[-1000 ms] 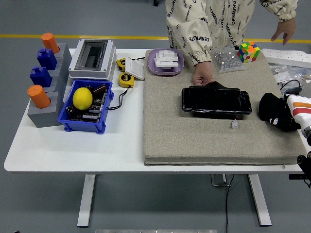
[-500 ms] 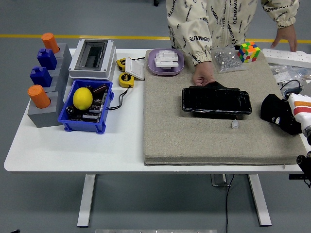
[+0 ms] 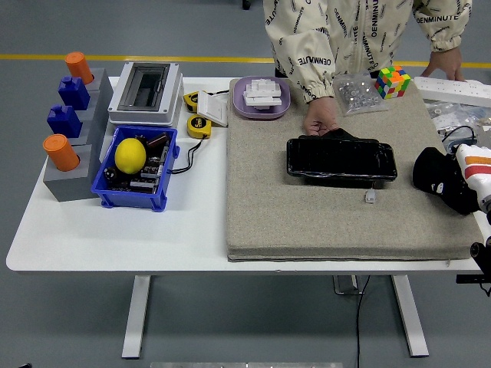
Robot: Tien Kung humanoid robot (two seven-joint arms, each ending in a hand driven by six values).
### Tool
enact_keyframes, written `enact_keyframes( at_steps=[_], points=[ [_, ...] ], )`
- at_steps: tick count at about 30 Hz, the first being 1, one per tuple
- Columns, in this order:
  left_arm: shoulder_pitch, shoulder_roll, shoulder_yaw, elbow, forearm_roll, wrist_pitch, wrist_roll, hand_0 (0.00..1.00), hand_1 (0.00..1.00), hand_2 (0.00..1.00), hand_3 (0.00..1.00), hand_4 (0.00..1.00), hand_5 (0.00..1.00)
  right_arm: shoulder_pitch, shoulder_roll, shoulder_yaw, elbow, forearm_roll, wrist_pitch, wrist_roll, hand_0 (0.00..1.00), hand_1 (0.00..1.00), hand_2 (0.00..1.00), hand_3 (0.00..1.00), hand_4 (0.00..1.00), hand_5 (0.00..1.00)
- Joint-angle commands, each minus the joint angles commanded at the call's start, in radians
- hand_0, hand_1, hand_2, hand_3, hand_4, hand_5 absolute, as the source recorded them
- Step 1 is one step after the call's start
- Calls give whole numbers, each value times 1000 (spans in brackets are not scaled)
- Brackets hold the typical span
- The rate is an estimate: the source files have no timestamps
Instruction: Pick the rag up,wipe the panel,place it on the desk
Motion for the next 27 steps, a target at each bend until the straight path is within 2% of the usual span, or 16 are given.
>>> enact_keyframes(
  at_steps=[6, 12, 20, 27],
  points=[
    [1, 1, -8, -1, 6, 0, 0, 604, 642, 657, 562, 628, 445, 11, -16, 20, 53, -20, 6, -27, 242, 353, 409, 415, 963, 24],
    [3, 1, -18, -1, 11, 1, 0, 605, 643, 658, 562, 627, 445, 21, -3, 34, 85, -24, 12, -59, 246, 349, 408, 414, 962, 19],
    [7, 2, -24, -1, 16, 1, 0, 603, 642, 660, 561, 628, 445, 39, 46, 46, 132, -32, 13, -118, 249, 348, 406, 410, 955, 15],
    [14, 5, -24, 0, 17, 2, 1, 604, 642, 659, 561, 628, 445, 47, 110, 49, 142, -37, 12, -148, 250, 347, 406, 411, 955, 13]
  ],
)
